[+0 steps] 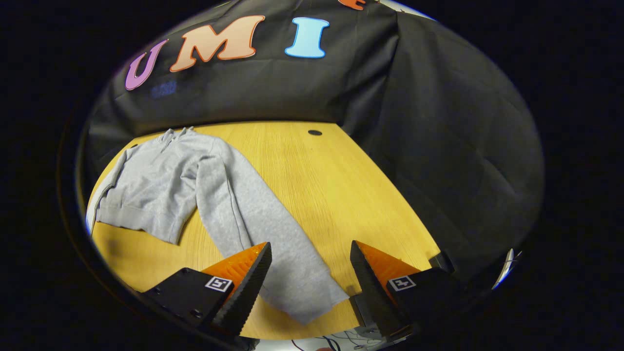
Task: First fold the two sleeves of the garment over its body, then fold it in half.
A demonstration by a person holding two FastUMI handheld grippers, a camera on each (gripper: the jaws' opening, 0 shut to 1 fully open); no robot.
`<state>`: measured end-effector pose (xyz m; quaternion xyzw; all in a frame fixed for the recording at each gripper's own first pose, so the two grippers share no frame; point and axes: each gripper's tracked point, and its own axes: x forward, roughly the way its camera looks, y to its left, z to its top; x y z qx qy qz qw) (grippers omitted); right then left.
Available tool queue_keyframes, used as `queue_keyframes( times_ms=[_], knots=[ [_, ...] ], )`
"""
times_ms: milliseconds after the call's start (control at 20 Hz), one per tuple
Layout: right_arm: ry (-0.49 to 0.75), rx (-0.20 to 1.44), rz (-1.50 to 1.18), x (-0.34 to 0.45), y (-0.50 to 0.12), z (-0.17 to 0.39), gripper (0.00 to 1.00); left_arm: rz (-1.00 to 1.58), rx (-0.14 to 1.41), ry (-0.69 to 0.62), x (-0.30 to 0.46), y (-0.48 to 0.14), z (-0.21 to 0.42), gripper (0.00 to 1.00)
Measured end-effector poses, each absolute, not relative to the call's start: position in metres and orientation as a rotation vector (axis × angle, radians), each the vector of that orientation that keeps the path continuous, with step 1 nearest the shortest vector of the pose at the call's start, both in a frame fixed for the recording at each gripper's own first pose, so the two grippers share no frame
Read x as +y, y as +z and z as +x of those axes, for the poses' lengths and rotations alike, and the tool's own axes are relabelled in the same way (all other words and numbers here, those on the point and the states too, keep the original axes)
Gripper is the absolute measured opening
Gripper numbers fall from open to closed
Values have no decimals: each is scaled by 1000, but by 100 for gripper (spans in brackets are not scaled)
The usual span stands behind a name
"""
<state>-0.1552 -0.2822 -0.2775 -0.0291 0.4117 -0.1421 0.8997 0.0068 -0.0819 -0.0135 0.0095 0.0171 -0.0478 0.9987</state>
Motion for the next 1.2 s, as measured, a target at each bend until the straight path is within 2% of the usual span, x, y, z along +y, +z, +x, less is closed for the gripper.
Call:
queue_keyframes(
  times_ms=[350, 550, 600, 650, 750, 850, 1050, 1100, 1150, 1200],
  knots=[
    [-282, 1029, -1, -279, -321, -188, 100, 17, 42, -79, -76, -18, 5, 93],
    [-288, 1070, 32, -275, -333, -189, 100, 28, 44, -66, -68, -19, 5, 94],
    [-284, 1079, 50, -273, -334, -190, 98, 28, 44, -63, -66, -18, 4, 96],
    [-276, 1086, 78, -270, -335, -189, 96, 27, 44, -60, -65, -19, 5, 93],
    [-283, 1094, 109, -270, -336, -190, 87, 26, 47, -54, -62, -21, 6, 94],
    [-259, 1098, 103, -268, -336, -189, 86, 20, 48, -54, -62, -21, 6, 94],
    [-232, 1083, 104, -255, -337, -183, 29, 22, 41, -59, -61, -20, 8, 94],
    [-224, 1085, 104, -254, -337, -182, 11, 24, 40, -59, -61, -19, 8, 94],
    [-240, 1089, 113, -255, -341, -180, 10, 26, 38, -57, -59, -20, 7, 94],
    [-249, 1098, 131, -251, -337, -182, 4, 25, 37, -56, -57, -19, 8, 94]
  ],
)
